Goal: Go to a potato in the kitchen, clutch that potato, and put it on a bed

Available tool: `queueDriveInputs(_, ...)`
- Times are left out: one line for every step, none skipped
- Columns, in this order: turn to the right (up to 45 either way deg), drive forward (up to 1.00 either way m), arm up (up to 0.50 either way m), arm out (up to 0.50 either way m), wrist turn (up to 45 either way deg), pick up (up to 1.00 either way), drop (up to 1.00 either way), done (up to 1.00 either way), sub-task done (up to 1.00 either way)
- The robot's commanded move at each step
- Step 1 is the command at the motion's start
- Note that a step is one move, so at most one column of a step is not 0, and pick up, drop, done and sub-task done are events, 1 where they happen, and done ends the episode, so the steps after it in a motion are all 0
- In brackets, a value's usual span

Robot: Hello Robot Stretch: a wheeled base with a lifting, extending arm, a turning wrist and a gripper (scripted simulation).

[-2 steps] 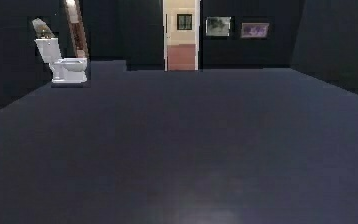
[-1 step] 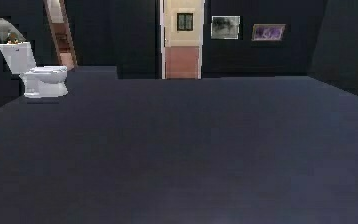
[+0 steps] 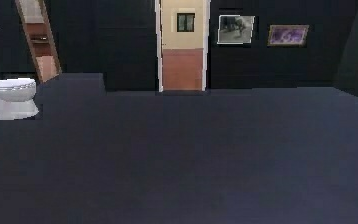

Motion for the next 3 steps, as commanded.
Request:
queueDriveInputs(0.0,1.0,0.0,0.0,0.0,0.0,0.0,0.0,0.0)
queueDriveInputs(3.0,0.0,0.0,0.0,0.0,0.0,0.0,0.0,0.0)
queueDriveInputs(0.0,1.0,0.0,0.0,0.0,0.0,0.0,0.0,0.0)
